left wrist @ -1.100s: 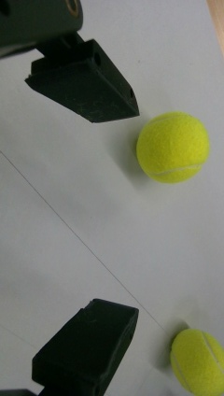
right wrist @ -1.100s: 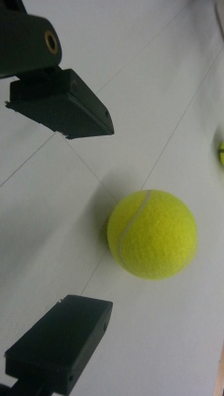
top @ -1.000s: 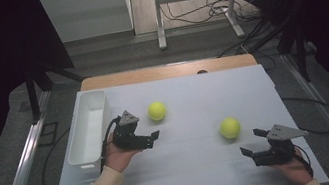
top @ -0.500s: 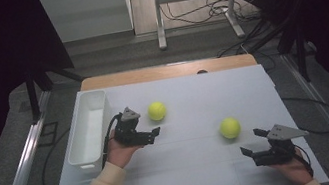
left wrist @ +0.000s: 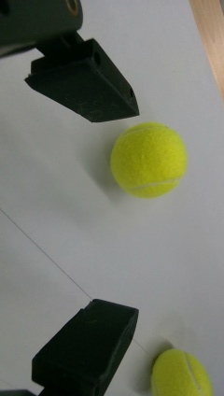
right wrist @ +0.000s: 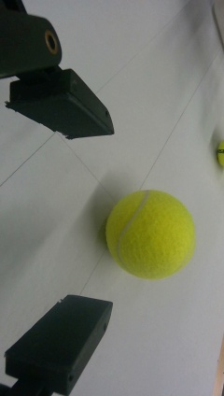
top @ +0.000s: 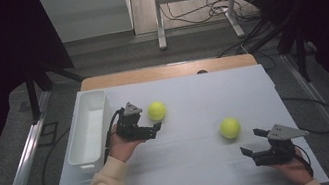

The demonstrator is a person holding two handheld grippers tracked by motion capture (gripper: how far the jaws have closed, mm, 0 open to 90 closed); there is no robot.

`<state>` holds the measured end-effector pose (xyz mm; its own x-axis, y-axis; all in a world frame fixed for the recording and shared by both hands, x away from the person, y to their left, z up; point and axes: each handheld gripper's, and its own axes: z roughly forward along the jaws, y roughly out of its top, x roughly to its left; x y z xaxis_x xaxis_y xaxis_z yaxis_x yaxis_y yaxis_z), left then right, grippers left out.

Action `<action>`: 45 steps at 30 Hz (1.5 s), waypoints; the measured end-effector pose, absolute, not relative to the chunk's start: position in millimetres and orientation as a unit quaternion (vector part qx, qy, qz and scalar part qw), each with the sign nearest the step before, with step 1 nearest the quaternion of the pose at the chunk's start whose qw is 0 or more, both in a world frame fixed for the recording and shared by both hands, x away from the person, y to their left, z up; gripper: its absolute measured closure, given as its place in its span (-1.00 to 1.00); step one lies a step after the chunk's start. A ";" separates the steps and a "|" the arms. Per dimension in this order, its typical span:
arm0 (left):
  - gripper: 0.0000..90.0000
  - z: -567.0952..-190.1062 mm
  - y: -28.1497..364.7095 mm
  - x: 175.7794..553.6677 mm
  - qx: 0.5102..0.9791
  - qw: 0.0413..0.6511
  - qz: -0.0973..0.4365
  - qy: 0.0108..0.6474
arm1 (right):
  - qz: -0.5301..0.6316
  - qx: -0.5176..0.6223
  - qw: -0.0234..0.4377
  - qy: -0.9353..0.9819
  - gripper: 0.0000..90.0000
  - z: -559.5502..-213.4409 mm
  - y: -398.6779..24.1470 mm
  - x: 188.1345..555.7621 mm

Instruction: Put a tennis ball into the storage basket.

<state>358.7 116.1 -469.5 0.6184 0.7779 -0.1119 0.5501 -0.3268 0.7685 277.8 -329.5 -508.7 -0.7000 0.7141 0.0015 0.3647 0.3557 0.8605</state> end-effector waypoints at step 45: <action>-0.89 -486.7 93.8 416.2 0.813 0.367 0.129 0.434 | 0.458 0.336 0.190 0.801 -0.69 -509.3 -329.4 278.5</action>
<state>416.2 93.8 -486.7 0.5910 0.7993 -0.1088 0.6106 -0.3551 0.7078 278.5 -329.4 -509.3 -0.7017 0.7125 0.0036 0.3643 0.3544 0.8612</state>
